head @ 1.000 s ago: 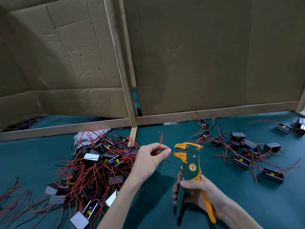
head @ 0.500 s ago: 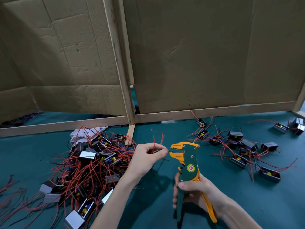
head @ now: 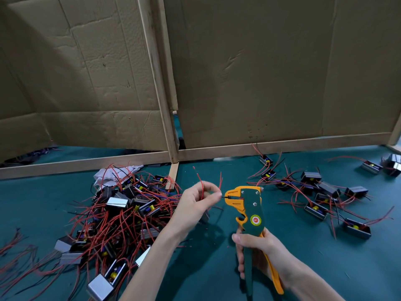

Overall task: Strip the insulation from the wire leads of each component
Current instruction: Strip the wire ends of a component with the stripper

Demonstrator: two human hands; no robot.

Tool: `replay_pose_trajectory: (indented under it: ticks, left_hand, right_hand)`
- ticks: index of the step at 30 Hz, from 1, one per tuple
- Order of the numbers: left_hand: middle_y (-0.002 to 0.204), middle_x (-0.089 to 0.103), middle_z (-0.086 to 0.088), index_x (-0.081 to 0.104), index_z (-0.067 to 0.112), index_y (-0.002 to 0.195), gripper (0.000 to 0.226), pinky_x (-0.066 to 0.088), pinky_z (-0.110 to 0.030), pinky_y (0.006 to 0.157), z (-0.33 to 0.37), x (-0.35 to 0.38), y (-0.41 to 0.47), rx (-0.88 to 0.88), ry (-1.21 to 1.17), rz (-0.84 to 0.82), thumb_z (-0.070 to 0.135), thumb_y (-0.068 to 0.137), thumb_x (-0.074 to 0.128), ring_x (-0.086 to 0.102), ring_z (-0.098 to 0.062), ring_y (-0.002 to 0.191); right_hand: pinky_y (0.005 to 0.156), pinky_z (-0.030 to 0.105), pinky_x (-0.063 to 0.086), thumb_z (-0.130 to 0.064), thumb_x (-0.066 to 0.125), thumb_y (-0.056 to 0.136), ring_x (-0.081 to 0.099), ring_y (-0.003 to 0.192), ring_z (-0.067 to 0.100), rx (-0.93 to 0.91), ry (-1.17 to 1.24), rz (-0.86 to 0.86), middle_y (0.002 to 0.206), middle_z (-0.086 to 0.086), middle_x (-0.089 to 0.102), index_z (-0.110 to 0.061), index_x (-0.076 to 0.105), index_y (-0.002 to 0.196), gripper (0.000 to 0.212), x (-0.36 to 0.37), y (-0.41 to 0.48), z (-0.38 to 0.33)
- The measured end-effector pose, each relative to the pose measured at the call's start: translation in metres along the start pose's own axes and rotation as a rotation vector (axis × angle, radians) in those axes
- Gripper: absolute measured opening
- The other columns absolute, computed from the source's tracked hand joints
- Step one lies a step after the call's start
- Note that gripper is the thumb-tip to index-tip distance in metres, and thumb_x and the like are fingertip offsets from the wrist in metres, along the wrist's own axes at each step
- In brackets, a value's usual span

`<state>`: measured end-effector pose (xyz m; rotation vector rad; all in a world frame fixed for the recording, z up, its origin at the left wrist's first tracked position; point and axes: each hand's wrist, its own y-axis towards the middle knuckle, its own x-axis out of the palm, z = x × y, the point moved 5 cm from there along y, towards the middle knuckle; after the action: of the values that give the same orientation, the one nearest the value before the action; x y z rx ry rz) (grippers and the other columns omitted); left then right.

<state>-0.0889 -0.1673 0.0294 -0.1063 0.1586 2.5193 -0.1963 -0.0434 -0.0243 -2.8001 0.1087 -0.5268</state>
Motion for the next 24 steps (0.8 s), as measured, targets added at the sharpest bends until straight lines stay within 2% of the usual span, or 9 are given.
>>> replay_pose_trajectory:
  ticks: [3,5,7,9,11,14,19,22,24]
  left_hand:
    - [0.068,0.039,0.005,0.045,0.015,0.083,0.022,0.034,-0.024,0.065,-0.005,0.005,0.001,-0.028,-0.113,0.004,0.021,0.103,0.037,0.038,-0.011,0.063]
    - [0.068,0.039,0.005,0.043,0.015,0.080,0.028,0.035,-0.029,0.072,-0.007,0.008,0.002,0.003,-0.029,0.001,0.022,0.104,0.031,0.036,-0.016,0.068]
    - [0.065,0.044,0.007,0.049,0.014,0.078,0.029,0.040,-0.022,0.069,-0.004,0.009,0.001,0.054,-0.004,0.023,0.017,0.103,0.034,0.044,-0.016,0.067]
    - [0.066,0.052,0.006,0.059,0.015,0.081,0.028,0.044,-0.015,0.062,-0.001,0.004,0.001,0.086,-0.009,0.056,0.012,0.101,0.041,0.055,-0.010,0.065]
    - [0.069,0.063,0.007,0.069,0.020,0.087,0.024,0.048,-0.016,0.063,0.002,-0.002,0.002,0.122,0.014,0.080,0.010,0.097,0.049,0.061,-0.007,0.065]
    - [0.079,0.073,0.009,0.072,0.028,0.090,0.026,0.049,-0.016,0.067,0.008,-0.006,0.002,0.168,0.072,0.101,0.006,0.091,0.059,0.061,-0.003,0.067]
    - [0.083,0.071,0.004,0.076,0.025,0.083,0.006,0.045,-0.019,0.071,0.015,-0.006,-0.002,0.248,0.233,0.155,0.022,0.083,0.071,0.057,-0.002,0.071]
    - [0.080,0.062,0.007,0.076,0.026,0.091,0.010,0.041,-0.014,0.071,0.019,-0.004,-0.004,0.304,0.384,0.127,0.023,0.084,0.070,0.055,-0.002,0.074]
    - [0.078,0.056,0.006,0.076,0.030,0.096,0.016,0.041,-0.018,0.070,0.022,-0.003,-0.004,0.327,0.448,0.119,0.022,0.084,0.070,0.052,-0.006,0.072]
  right_hand:
    - [0.042,0.028,0.040,-0.033,0.074,0.063,0.044,0.042,0.024,-0.008,-0.042,0.133,0.054,0.015,0.045,-0.008,0.052,0.055,0.035,-0.003,0.002,0.004]
    - [0.043,0.030,0.043,-0.026,0.074,0.063,0.046,0.044,0.025,-0.025,0.027,0.121,0.056,0.016,0.047,-0.008,0.055,0.059,0.027,-0.003,0.003,0.002]
    - [0.051,0.040,0.051,-0.012,0.072,0.064,0.055,0.052,0.032,-0.077,0.162,0.051,0.064,0.021,0.053,-0.004,0.060,0.073,0.017,-0.003,0.004,-0.006]
    - [0.061,0.046,0.055,-0.005,0.070,0.066,0.060,0.064,0.037,-0.126,0.212,0.017,0.073,0.025,0.057,0.001,0.059,0.082,0.020,-0.006,0.006,-0.012]
    - [0.066,0.047,0.056,-0.005,0.070,0.067,0.062,0.072,0.039,-0.172,0.186,0.005,0.080,0.028,0.060,0.001,0.059,0.084,0.021,-0.011,0.006,-0.016]
    - [0.067,0.046,0.056,-0.007,0.071,0.068,0.065,0.078,0.041,-0.198,0.119,0.002,0.088,0.031,0.064,-0.002,0.062,0.082,0.017,-0.017,0.006,-0.019]
    - [0.069,0.045,0.055,-0.009,0.080,0.066,0.063,0.074,0.041,-0.161,0.009,-0.067,0.080,0.030,0.061,-0.003,0.064,0.081,0.022,-0.016,0.005,-0.016]
    - [0.072,0.046,0.055,-0.010,0.079,0.067,0.064,0.076,0.041,-0.137,-0.019,-0.090,0.080,0.029,0.062,-0.004,0.065,0.083,0.021,-0.014,0.005,-0.014]
    - [0.072,0.046,0.054,-0.008,0.077,0.068,0.063,0.076,0.042,-0.131,-0.025,-0.092,0.080,0.029,0.061,-0.003,0.064,0.083,0.020,-0.014,0.005,-0.014]
